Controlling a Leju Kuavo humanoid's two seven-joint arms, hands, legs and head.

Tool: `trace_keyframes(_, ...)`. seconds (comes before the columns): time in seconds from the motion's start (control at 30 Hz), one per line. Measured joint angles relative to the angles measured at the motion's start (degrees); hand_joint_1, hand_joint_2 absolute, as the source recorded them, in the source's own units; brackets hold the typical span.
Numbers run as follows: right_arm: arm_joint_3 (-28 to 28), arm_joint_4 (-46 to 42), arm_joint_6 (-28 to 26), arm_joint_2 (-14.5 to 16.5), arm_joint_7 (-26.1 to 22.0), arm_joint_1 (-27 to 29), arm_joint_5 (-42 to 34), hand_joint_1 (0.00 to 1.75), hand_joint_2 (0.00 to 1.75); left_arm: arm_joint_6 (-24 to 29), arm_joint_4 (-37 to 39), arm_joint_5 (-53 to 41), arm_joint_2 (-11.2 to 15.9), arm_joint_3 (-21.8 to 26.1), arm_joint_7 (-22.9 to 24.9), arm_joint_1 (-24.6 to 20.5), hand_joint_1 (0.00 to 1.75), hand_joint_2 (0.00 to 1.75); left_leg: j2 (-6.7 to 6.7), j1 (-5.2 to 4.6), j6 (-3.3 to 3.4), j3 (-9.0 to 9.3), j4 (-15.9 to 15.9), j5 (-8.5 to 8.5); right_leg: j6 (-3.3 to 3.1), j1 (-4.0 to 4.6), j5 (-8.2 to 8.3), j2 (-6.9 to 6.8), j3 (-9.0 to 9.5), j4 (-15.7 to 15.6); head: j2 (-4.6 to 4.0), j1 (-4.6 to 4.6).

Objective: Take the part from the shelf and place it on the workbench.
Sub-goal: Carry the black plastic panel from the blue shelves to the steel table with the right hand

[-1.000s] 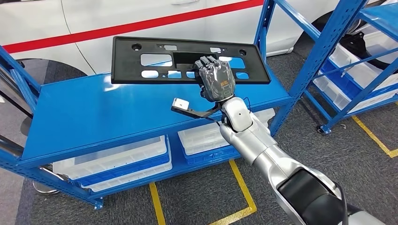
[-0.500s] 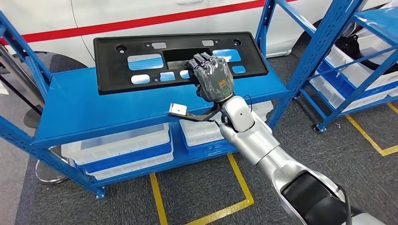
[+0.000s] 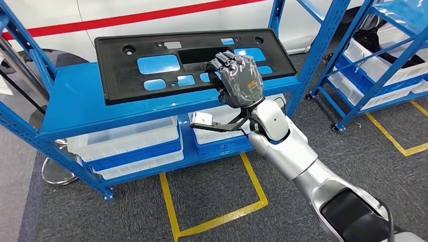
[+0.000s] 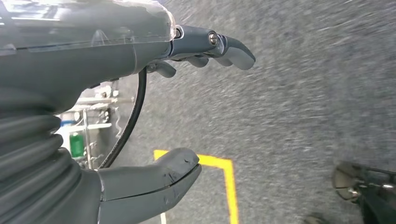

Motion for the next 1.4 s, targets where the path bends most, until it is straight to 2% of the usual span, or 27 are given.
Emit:
trace_keyframes(0.07, 0.3, -1.9, 0.4, -0.5, -0.5, 0.5, 0.0, 1.75, 1.75, -0.1, -0.2, 0.2, 0.0, 0.7, 0.1, 0.1, 0.0, 1.75, -0.02, 0.27, -0.4, -1.45, 6.0, -6.04, -0.54, -0.07, 1.38, -0.12, -1.57, -0.1, 0.0, -0.04)
trace_keyframes(0.1, 0.6, -2.7, 0.8, -0.6, -0.7, 0.6, 0.0, 1.75, 1.75, -0.2, -0.2, 0.3, 0.0, 1.0, 0.1, 0.1, 0.0, 1.75, -0.01, 0.38, -0.61, -1.96, 9.5, -8.17, -0.6, -0.06, 2.03, -0.14, -2.48, 0.0, 0.0, -0.04)
trace_keyframes(0.13, 1.0, -3.3, 1.4, -0.7, -0.9, 0.6, 0.0, 1.75, 1.75, -0.3, -0.2, 0.4, 0.2, 1.4, 0.2, 0.0, 0.0, 1.75, -0.01, 0.46, -0.81, -2.03, 12.3, -8.89, -0.54, -0.05, 2.7, -0.14, -3.42, 0.1, 0.0, -0.04)
trace_keyframes(0.17, 1.6, -3.6, 2.1, -0.7, -0.9, 0.6, 0.0, 1.75, 1.75, -0.4, -0.2, 0.4, 0.4, 1.8, 0.3, -0.1, 0.0, 1.75, -0.01, 0.52, -0.96, -1.37, 13.5, -8.2, -0.44, -0.06, 3.35, -0.16, -4.36, 0.2, 0.0, -0.04)
trace_keyframes(0.2, 2.4, -3.9, 2.8, -0.7, -0.7, 0.6, 0.0, 1.75, 1.75, -0.4, -0.2, 0.3, 0.7, 2.3, 0.5, -0.2, 0.0, 1.75, 0.0, 0.56, -1.05, 0.2, 12.9, -6.6, -0.28, -0.1, 3.97, -0.17, -5.29, 0.4, 0.0, -0.04)
trace_keyframes(0.27, 3.6, -4.2, 3.7, -0.7, 0.0, 0.6, 0.0, 1.75, 1.75, -0.5, -0.2, -0.1, 1.2, 2.9, 0.8, -0.4, 0.0, 1.75, -0.02, 0.57, -0.99, 5.77, 6.6, -4.43, 0.21, -0.14, 5.06, -0.19, -6.83, 0.7, 0.0, -0.06)
trace_keyframes(0.33, 4.3, -4.6, 4.0, -0.8, 0.8, 0.6, 0.0, 1.75, 1.75, -0.5, -0.2, -0.6, 1.6, 3.4, 0.9, -0.5, 0.0, 1.75, -0.18, 0.35, -0.54, 10.89, -0.9, -5.54, 0.82, -0.07, 6.03, -0.29, -7.64, 0.9, 0.0, -0.04)
trace_keyframes(0.4, 4.6, -4.8, 4.0, -0.9, 1.1, 0.6, 0.0, 1.75, 1.75, -0.5, -0.2, -0.8, 1.7, 3.7, 0.9, -0.4, 0.0, 1.75, -0.34, 0.05, 0.06, 12.17, -3.8, -6.25, 1.44, -0.02, 7.21, -0.41, -7.8, 0.6, 0.0, -0.03)
trace_keyframes(0.47, 4.9, -4.9, 4.0, -1.1, 1.1, 0.6, -0.1, 1.75, 1.75, -0.4, -0.1, -1.0, 1.7, 4.0, 0.9, -0.4, 0.0, 1.75, -0.16, 0.21, 0.94, 11.31, -3.8, -5.12, 2.03, -0.06, 7.26, -0.31, -8.15, 0.5, 0.0, -0.03)
trace_keyframes(0.5, 5.1, -5.0, 4.1, -1.3, 1.2, 0.7, -0.1, 1.75, 1.75, -0.3, -0.1, -1.1, 1.7, 4.1, 0.9, -0.5, 0.0, 1.75, 0.02, 0.31, 1.54, 10.74, -3.9, -4.46, 2.24, -0.09, 5.8, -0.22, -8.67, 1.4, 0.0, -0.02)
trace_keyframes(0.6, 5.4, -5.0, 4.2, -1.8, 1.3, 1.0, -0.4, 1.75, 1.75, -0.1, -0.1, -1.5, 1.8, 4.4, 0.6, -0.6, 0.0, 1.75, 0.41, 0.21, 2.67, 8.58, -3.9, -2.54, 2.65, -0.27, -2.37, 0.0, -11.31, 10.5, 0.0, -0.02)
trace_keyframes(0.63, 5.5, -5.0, 4.2, -2.0, 1.3, 1.1, -0.6, 1.75, 1.75, 0.0, -0.1, -1.7, 1.8, 4.5, 0.5, -0.6, 0.0, 1.75, 0.44, 0.09, 2.74, 7.72, -3.8, -1.94, 2.75, -0.3, -3.83, 0.04, -11.84, 14.0, 0.0, -0.02)
trace_keyframes(0.67, 5.5, -5.0, 4.2, -2.3, 1.4, 1.3, -0.7, 1.75, 1.75, 0.1, -0.1, -1.9, 1.8, 4.5, 0.4, -0.6, 0.0, 1.75, 0.45, -0.02, 2.75, 6.8, -3.6, -1.37, 2.79, -0.3, -3.88, 0.07, -11.74, 16.3, 0.0, -0.03)
trace_keyframes(0.7, 5.6, -4.9, 4.2, -2.4, 1.5, 1.5, -0.9, 1.75, 1.75, 0.2, -0.1, -2.0, 1.8, 4.5, 0.2, -0.6, 0.0, 1.75, 0.44, -0.12, 2.7, 5.86, -3.4, -0.84, 2.73, -0.3, -2.85, 0.09, -10.79, 16.9, 0.0, -0.03)
trace_keyframes(0.77, 5.6, -4.9, 4.1, -2.5, 1.6, 1.6, -0.9, 1.75, 1.75, 0.3, 0.0, -2.3, 1.9, 4.5, 0.1, -0.6, 0.0, 1.75, 0.42, -0.22, 2.46, 4.22, -2.7, -0.07, 2.29, -0.2, -0.22, 0.15, -6.15, 12.0, 0.0, -0.04)
trace_keyframes(0.83, 5.6, -5.0, 4.1, -2.5, 1.6, 1.5, -1.0, 1.75, 1.75, 0.3, 0.0, -2.4, 1.9, 4.6, 0.0, -0.6, 0.0, 1.75, 0.44, -0.34, 1.99, 3.13, -2.3, 0.59, 1.72, 0.17, -0.75, 0.26, -0.76, 4.3, 0.0, -0.05)
trace_keyframes(0.87, 5.6, -5.0, 4.1, -2.5, 1.6, 1.5, -1.0, 1.75, 1.75, 0.4, 0.0, -2.5, 2.0, 4.6, 0.0, -0.6, 0.0, 1.75, 0.45, -0.34, 1.67, 2.88, -2.2, 0.99, 1.5, 0.38, -1.31, 0.32, 0.69, 1.8, 0.0, -0.04)
trace_keyframes(0.93, 5.7, -5.0, 4.1, -2.5, 1.4, 1.5, -1.0, 1.75, 1.75, 0.5, 0.0, -2.5, 2.2, 4.7, -0.1, -0.6, 0.0, 1.75, 0.37, -0.34, 1.05, 2.51, -2.6, 1.95, 1.14, 0.5, -1.1, 0.25, 0.96, 0.3, 0.0, -0.03)
trace_keyframes(1.0, 5.8, -5.0, 4.1, -2.5, 1.3, 1.6, -1.0, 1.75, 1.75, 0.6, 0.0, -2.6, 2.3, 4.8, -0.1, -0.5, 0.0, 1.75, 0.22, -0.26, 0.38, 1.62, -1.7, 0.68, 0.43, 0.27, -0.08, -0.04, 0.18, -0.1, 0.0, -0.04)
trace_keyframes(1.03, 5.9, -4.9, 4.2, -2.5, 1.2, 1.6, -1.0, 1.75, 1.75, 0.6, 0.1, -2.7, 2.4, 4.8, -0.1, -0.4, 0.0, 1.75, 0.16, -0.2, 0.06, 0.81, 0.2, -1.36, -0.02, 0.11, 0.4, -0.19, -0.32, -0.3, 0.0, -0.05)
trace_keyframes(1.1, 5.9, -4.9, 4.2, -2.6, 1.2, 1.8, -1.0, 1.75, 1.75, 0.8, 0.1, -3.0, 2.3, 4.8, 0.0, -0.2, 0.0, 1.75, 0.16, 0.05, -0.42, -1.18, 7.1, -6.79, -0.59, 0.13, 1.3, -0.3, -1.64, -0.1, 0.0, -0.05)
trace_keyframes(1.13, 5.9, -4.9, 4.2, -2.6, 1.2, 1.9, -1.0, 1.75, 1.75, 0.9, 0.1, -3.1, 2.3, 4.8, 0.1, -0.1, 0.0, 1.75, 0.17, 0.16, -0.6, -1.87, 10.6, -8.51, -0.65, 0.15, 1.69, -0.33, -2.34, 0.2, 0.0, -0.05)
trace_keyframes(1.17, 5.9, -4.9, 4.2, -2.6, 1.2, 2.0, -1.0, 1.75, 1.75, 0.9, 0.1, -3.3, 2.3, 4.8, 0.1, -0.1, 0.0, 1.75, 0.17, 0.25, -0.75, -1.95, 13.0, -9.02, -0.62, 0.17, 2.05, -0.36, -3.06, 0.5, 0.0, -0.05)
trace_keyframes(1.23, 5.9, -4.9, 4.2, -2.7, 1.2, 2.4, -1.0, 1.75, 1.75, 1.0, 0.1, -3.5, 2.2, 4.8, 0.1, -0.1, 0.0, 1.75, 0.18, 0.4, -0.86, 0.64, 11.9, -6.75, -0.46, 0.13, 2.66, -0.44, -4.46, 1.1, 0.0, -0.05)
trace_keyframes(1.3, 5.9, -5.0, 4.3, -3.0, 1.2, 2.5, -1.1, 1.75, 1.75, 1.1, 0.1, -3.7, 2.1, 4.8, 0.1, -0.1, 0.0, 1.75, 0.12, 0.37, -0.6, 6.02, 4.6, -4.79, -0.08, 0.15, 3.24, -0.44, -5.71, 1.8, 0.0, -0.06)
trace_keyframes(1.37, 5.8, -5.1, 4.4, -3.3, 1.5, 2.6, -1.1, 1.75, 1.75, 1.1, 0.1, -4.0, 1.8, 4.9, 0.1, -0.1, 0.0, 1.75, -0.01, 0.12, -0.16, 9.68, -1.3, -5.09, 0.53, 0.18, 4.04, -0.43, -6.34, 2.0, 0.0, -0.04)
trace_keyframes(1.4, 5.8, -5.1, 4.5, -3.5, 1.6, 2.6, -1.1, 1.75, 1.75, 1.1, 0.1, -4.2, 1.7, 4.9, 0.1, 0.0, 0.0, 1.75, -0.06, -0.05, 0.08, 10.17, -2.4, -5.32, 0.88, 0.16, 4.57, -0.44, -6.46, 1.8, 0.0, -0.05)
